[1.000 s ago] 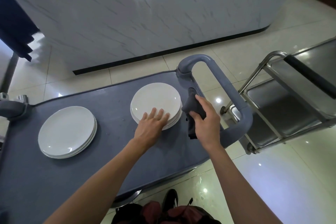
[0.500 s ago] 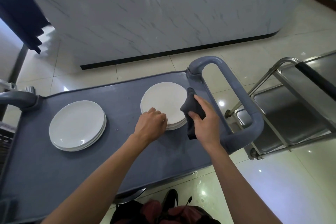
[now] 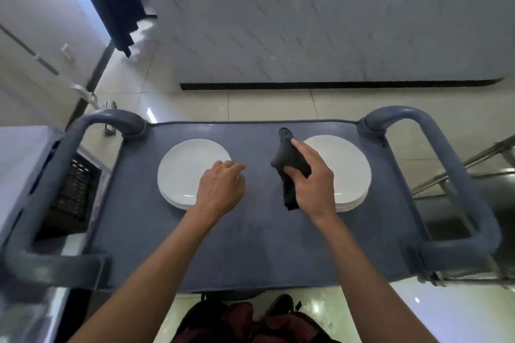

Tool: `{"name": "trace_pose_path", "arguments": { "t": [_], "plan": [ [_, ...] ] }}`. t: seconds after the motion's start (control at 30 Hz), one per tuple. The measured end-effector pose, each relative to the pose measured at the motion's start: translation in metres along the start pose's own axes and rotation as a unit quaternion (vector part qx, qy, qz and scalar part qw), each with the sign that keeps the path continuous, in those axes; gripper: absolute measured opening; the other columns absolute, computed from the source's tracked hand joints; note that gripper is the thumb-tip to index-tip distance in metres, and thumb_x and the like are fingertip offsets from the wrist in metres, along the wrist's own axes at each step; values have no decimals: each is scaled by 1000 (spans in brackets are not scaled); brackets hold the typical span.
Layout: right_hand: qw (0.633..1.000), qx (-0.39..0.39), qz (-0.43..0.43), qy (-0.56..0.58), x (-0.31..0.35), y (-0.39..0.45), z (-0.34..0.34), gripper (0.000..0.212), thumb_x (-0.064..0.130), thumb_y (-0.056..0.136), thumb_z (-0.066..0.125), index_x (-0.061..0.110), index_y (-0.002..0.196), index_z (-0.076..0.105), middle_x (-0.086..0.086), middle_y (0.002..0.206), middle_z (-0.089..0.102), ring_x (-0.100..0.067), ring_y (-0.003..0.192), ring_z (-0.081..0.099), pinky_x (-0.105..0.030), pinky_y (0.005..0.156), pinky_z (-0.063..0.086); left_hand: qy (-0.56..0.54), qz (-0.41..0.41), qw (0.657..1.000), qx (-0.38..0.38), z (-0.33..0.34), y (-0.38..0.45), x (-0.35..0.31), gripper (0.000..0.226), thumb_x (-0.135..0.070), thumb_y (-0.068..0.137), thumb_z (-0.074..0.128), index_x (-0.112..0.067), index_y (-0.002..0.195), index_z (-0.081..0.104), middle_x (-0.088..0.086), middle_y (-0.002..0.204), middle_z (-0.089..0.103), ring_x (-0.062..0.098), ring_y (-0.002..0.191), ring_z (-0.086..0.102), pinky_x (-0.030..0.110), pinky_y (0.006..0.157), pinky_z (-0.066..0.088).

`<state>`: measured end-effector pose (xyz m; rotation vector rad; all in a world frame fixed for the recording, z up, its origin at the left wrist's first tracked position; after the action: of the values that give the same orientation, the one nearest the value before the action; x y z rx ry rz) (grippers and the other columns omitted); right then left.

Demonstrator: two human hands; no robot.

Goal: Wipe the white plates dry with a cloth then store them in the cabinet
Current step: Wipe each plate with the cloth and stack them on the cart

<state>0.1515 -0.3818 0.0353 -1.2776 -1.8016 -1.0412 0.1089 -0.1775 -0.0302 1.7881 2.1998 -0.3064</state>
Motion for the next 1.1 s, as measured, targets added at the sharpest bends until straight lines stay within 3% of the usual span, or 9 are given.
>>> {"name": "trace_pose_path", "arguments": {
  "t": [0.2, 0.47, 0.6, 0.77, 1.1],
  "plan": [
    [998, 66, -7, 7, 19, 8, 84, 55, -2, 85, 71, 17, 135, 59, 11, 135, 56, 6, 120, 48, -5, 103, 33, -42, -109, 993, -6, -17, -18, 105, 34, -30, 100, 53, -24, 132, 64, -4, 132, 64, 22, 123, 53, 39, 96, 46],
    [988, 147, -39, -36, 32, 21, 184, 57, 1, 87, 69, 18, 139, 57, 2, 142, 56, -15, 128, 51, -14, 107, 32, -146, -254, 955, -44, -28, -30, 231, 32, -26, 93, 63, -18, 124, 70, 3, 120, 69, 25, 110, 63, 37, 96, 48],
    [977, 181, -60, -95, 27, 23, 229, 57, 7, 88, 70, 21, 141, 56, 1, 145, 53, -23, 126, 49, -16, 104, 30, -162, -268, 949, -40, -23, -18, 254, 11, -29, 89, 63, -20, 93, 70, -1, 95, 69, 26, 91, 64, 38, 80, 53],
    [964, 199, -83, -153, 13, 19, 271, 57, 13, 87, 72, 22, 141, 55, 1, 144, 54, -26, 124, 51, -39, 106, 43, -179, -279, 943, -24, -13, -1, 266, 19, -32, 87, 69, -24, 104, 71, -6, 104, 71, 21, 96, 64, 32, 81, 49],
    [947, 178, -117, -239, 4, 7, 301, 56, 20, 83, 77, 25, 136, 60, 0, 139, 59, -28, 112, 54, -45, 89, 47, -180, -295, 938, -9, -4, 18, 277, 20, -30, 82, 74, -21, 99, 67, -4, 99, 70, 22, 92, 63, 33, 79, 49]
  ]
}}
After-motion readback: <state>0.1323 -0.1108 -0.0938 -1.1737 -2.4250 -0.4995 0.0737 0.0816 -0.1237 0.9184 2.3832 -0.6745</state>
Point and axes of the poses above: each hand's wrist, its own y-axis towards the middle knuckle, its own z-axis out of the palm, x = y × z, the point moved 9 cm from there along y, towards the middle knuckle
